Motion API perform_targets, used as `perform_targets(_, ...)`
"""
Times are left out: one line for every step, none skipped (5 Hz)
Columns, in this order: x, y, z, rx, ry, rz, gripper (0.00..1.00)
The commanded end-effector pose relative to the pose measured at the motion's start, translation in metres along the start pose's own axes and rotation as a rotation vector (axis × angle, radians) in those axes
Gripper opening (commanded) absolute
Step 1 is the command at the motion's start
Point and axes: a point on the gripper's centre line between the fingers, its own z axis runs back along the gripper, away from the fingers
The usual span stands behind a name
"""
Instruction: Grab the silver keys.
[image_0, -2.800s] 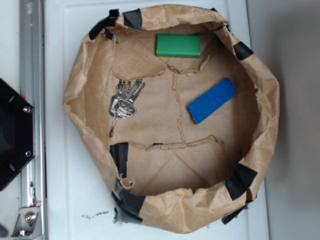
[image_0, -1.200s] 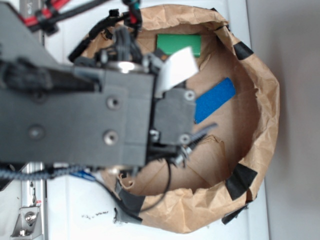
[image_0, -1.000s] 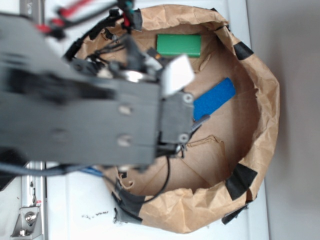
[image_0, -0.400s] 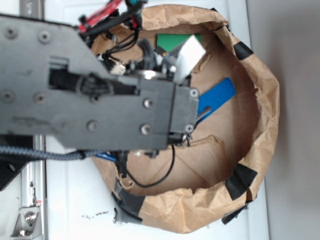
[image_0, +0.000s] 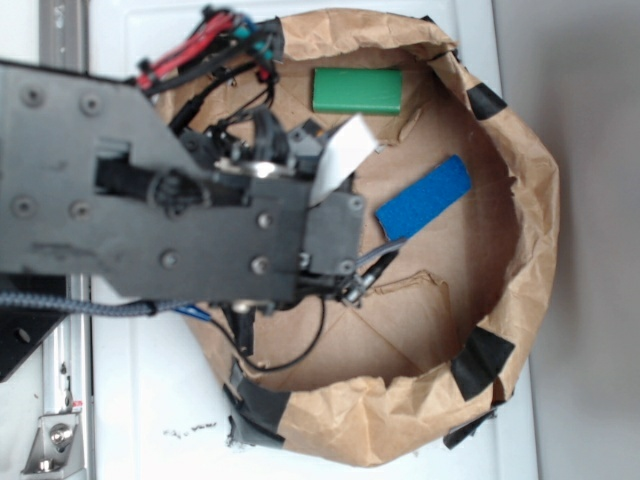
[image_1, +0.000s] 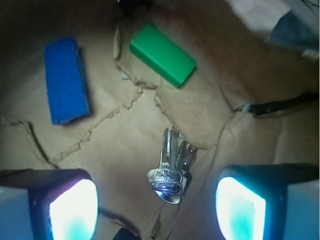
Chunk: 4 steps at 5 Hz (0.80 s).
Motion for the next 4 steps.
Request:
perform_targets(-0.006, 0.003, -0.004, -0.075, -0.013, -0.036, 1.0)
perform_targets(-0.019, 0.012, -0.006, 0.0, 0.004, 0.015, 1.0)
perform_targets(-0.034, 0.035, -0.015, 0.023, 0.054, 0.024, 1.0)
perform_targets(-0.031, 0.039, -0.019, 0.025, 0.109, -0.03, 1.0)
